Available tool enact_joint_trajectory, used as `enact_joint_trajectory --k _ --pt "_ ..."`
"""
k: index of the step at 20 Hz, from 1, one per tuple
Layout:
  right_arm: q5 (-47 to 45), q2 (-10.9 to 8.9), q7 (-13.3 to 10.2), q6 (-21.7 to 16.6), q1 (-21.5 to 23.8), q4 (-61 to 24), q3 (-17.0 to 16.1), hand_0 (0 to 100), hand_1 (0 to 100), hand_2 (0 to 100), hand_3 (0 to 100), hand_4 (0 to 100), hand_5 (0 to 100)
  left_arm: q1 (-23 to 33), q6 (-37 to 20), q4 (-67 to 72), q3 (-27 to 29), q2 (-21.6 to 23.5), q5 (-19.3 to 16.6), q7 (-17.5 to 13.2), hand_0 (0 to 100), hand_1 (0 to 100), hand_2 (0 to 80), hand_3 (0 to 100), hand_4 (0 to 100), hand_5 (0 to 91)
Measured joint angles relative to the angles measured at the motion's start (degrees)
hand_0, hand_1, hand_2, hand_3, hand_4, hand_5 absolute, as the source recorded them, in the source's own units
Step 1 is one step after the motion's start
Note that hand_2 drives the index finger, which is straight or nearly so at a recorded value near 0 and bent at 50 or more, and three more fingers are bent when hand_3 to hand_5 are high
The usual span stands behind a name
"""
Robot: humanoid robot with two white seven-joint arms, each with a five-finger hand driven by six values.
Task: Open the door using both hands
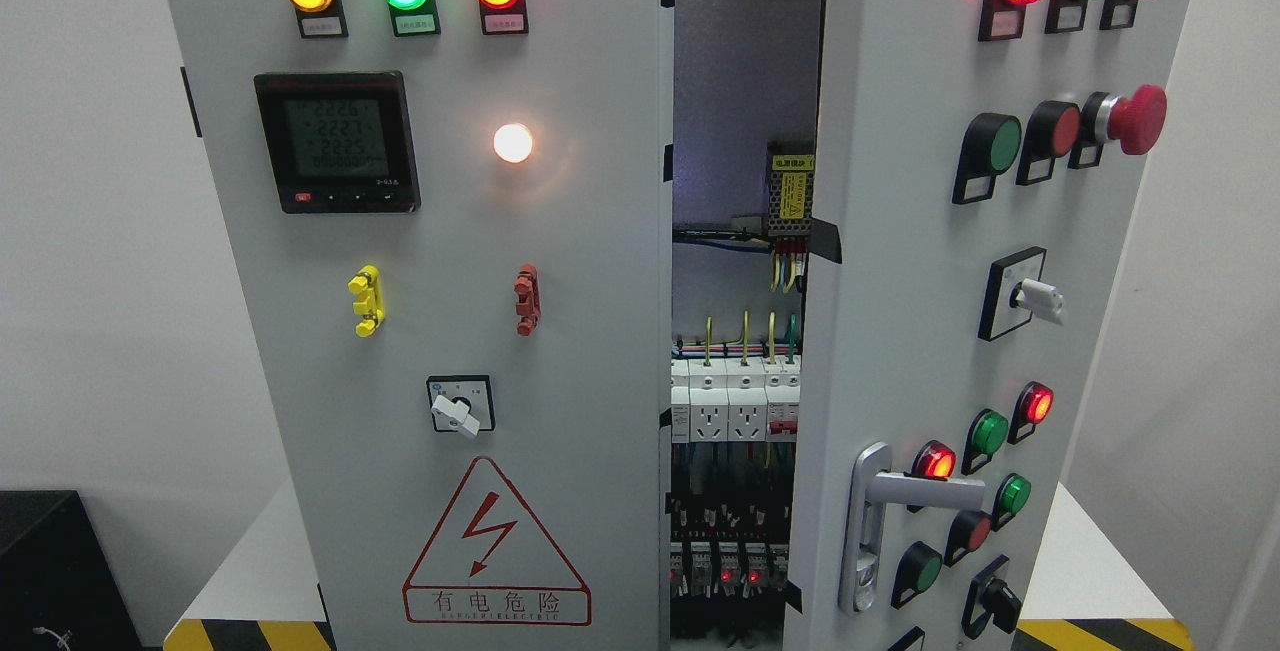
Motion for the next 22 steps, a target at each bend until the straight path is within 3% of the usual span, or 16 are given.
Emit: enact_joint_trajectory --k 6,11,16,22 --pt "0.0 0.0 0.1 0.0 0.0 0.0 0.0 10 13 0 0 0 0 10.2 -4.3 -16.3 10.6 14.6 20.7 -5.2 12 56 0.0 0 0 0.0" --pt "0.0 0.0 0.1 0.0 0.0 0.0 0.0 10 13 0 0 0 0 16.4 -4.7 -24.9 18.7 25.3 32.5 -7.6 12 56 0.0 0 0 0.0" --pt "0.0 0.0 0.1 0.0 0.0 0.0 0.0 10 13 0 0 0 0 18.1 -4.8 -30.3 23.3 35.8 40.7 -11.1 12 56 0.0 0 0 0.0" --pt "0.0 0.0 0.0 0.0 0.0 -0.1 0.0 10 13 0 0 0 0 7.1 -0.8 -34.2 20.5 46.1 46.3 -12.6 12 56 0.0 0 0 0.0"
